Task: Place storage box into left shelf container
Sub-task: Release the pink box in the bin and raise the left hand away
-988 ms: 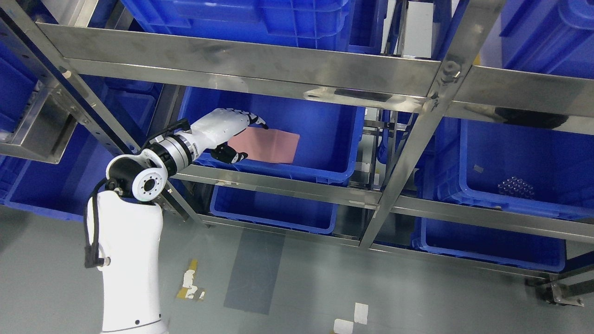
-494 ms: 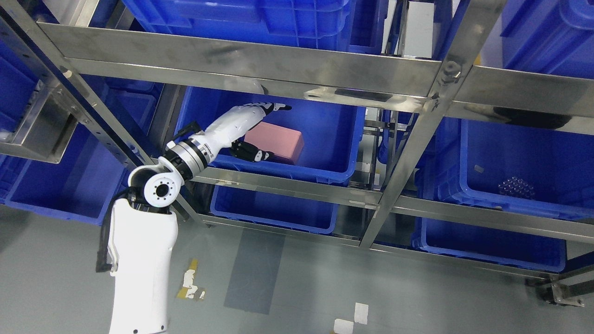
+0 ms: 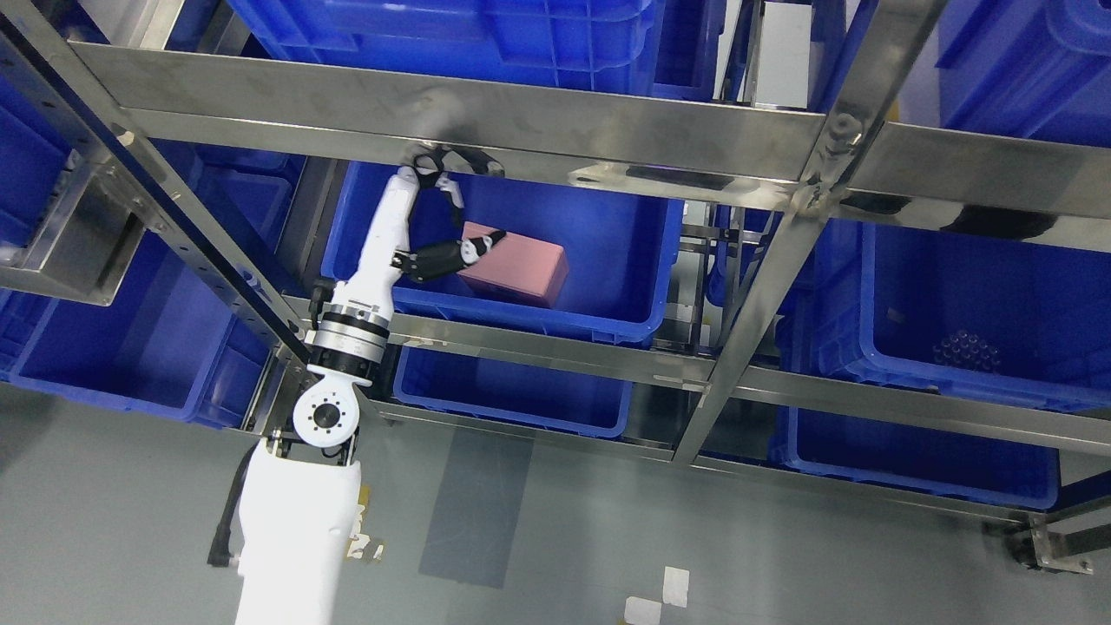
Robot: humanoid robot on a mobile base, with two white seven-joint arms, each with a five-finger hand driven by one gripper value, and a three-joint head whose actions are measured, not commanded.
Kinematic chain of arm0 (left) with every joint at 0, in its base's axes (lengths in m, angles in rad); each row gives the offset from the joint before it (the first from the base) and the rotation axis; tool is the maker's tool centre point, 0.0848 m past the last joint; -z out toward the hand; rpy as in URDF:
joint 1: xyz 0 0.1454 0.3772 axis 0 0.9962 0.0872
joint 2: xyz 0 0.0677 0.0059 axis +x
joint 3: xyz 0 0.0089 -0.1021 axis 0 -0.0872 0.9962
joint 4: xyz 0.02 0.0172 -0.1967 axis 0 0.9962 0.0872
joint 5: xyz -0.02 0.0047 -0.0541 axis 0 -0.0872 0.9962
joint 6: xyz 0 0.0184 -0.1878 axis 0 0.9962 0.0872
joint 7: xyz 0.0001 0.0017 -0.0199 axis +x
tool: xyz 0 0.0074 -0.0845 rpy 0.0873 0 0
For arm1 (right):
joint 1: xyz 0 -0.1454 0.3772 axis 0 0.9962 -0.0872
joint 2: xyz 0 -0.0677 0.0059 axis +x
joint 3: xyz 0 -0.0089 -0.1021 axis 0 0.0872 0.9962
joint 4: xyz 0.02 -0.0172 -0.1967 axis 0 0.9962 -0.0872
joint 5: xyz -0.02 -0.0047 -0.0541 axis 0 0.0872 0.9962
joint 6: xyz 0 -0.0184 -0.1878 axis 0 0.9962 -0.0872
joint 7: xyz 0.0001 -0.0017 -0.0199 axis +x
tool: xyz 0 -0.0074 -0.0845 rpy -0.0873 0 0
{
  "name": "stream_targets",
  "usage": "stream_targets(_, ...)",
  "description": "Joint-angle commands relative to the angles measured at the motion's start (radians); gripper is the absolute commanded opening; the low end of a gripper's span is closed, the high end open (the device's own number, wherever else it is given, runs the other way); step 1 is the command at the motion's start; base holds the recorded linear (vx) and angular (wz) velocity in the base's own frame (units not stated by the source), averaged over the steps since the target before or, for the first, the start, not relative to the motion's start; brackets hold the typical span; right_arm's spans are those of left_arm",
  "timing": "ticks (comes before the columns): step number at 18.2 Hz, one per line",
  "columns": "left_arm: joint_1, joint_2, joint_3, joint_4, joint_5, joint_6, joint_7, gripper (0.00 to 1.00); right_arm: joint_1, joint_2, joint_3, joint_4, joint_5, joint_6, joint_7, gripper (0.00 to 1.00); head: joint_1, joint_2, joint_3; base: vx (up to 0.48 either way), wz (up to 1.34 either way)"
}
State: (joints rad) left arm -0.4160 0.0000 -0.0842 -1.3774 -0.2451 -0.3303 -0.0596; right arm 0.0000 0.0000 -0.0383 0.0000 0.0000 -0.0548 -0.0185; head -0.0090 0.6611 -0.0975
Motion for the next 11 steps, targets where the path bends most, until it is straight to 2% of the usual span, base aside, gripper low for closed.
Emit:
stream_targets(1, 0.066, 0.017, -0.029, -0.023, 0.303, 0.051, 0.053, 0.99, -0.018, -0.017, 0.0, -0.017, 0.0, 0.0, 0.0, 0.99, 0.0, 0.0, 0.0, 0.0, 0.0)
stream_targets(6, 0.088, 0.017, -0.086, -0.02, 0.359, 0.065, -0.037, 0.99, -0.018, -0.017, 0.0, -0.017, 0.0, 0.0, 0.0, 0.99, 0.0, 0.0, 0.0, 0.0, 0.0)
stream_targets(11, 0.102, 0.017, -0.104, -0.02, 0.36, 0.067, -0.046, 0.99, -0.018, -0.017, 0.0, -0.017, 0.0, 0.0, 0.0, 0.99, 0.0, 0.0, 0.0, 0.0, 0.0)
